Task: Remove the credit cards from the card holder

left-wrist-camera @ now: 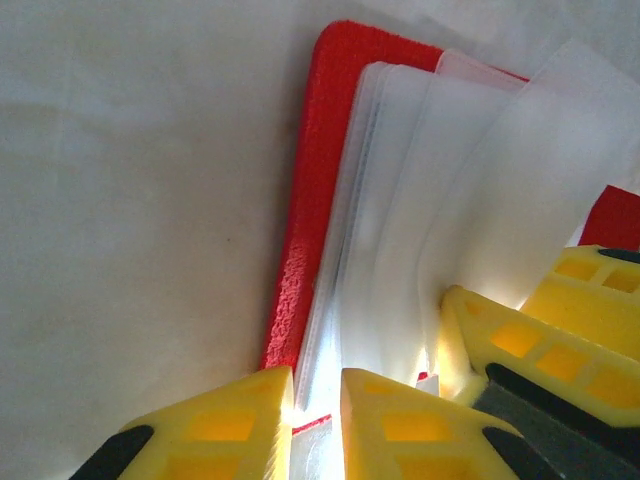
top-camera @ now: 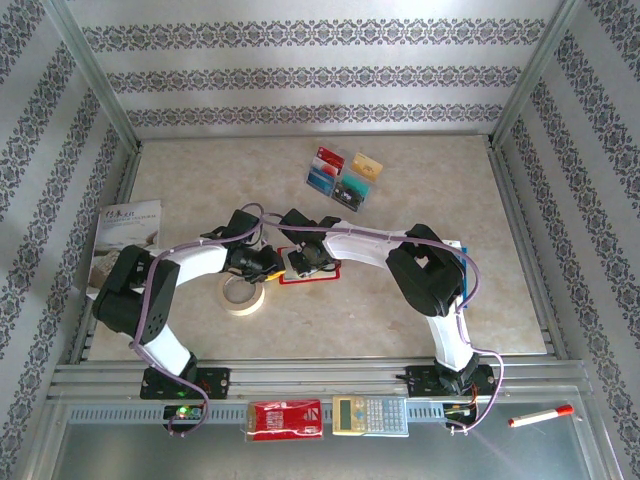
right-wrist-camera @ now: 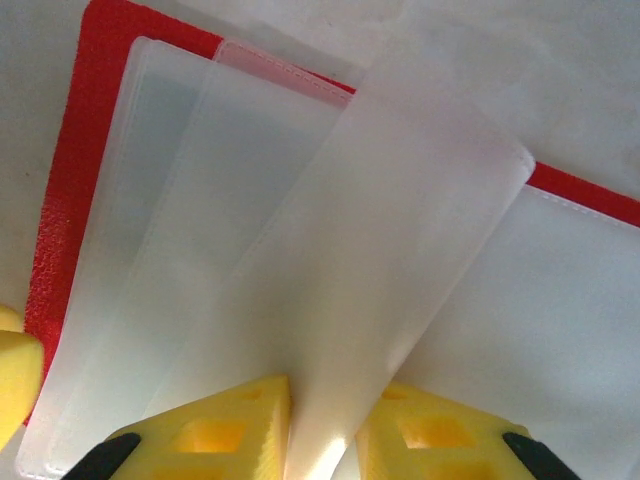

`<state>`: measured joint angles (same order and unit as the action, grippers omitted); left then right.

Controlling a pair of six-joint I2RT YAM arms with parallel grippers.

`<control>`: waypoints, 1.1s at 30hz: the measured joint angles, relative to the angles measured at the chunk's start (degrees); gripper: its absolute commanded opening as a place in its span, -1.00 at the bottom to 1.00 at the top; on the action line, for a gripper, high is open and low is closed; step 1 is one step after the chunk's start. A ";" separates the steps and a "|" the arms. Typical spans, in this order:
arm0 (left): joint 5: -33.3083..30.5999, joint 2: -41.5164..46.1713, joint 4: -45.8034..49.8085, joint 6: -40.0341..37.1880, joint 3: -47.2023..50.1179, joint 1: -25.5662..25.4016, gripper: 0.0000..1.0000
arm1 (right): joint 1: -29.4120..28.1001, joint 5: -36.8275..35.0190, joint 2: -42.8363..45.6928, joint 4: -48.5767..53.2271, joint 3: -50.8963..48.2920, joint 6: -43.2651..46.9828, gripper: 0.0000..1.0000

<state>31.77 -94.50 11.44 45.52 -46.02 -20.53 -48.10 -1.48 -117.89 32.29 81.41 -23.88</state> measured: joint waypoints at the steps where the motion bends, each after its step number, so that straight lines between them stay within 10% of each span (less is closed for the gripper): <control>1: 0.20 -0.22 -0.22 0.02 -0.04 -0.07 -0.57 | 0.00 0.00 0.02 -0.04 -0.07 -0.02 -0.50; 21: 4.50 -1.57 -4.92 1.09 -0.07 -0.11 -0.61 | 1.46 3.54 2.03 -3.08 -2.84 -0.02 -0.51; 33: 7.80 -1.57 -12.09 3.58 0.59 -0.11 -0.58 | 2.69 4.15 12.02 -6.73 -9.03 -0.83 -0.18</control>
<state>39.57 -96.07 -0.64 49.10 -45.43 -20.64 -45.41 2.68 -105.86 25.56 72.38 -24.71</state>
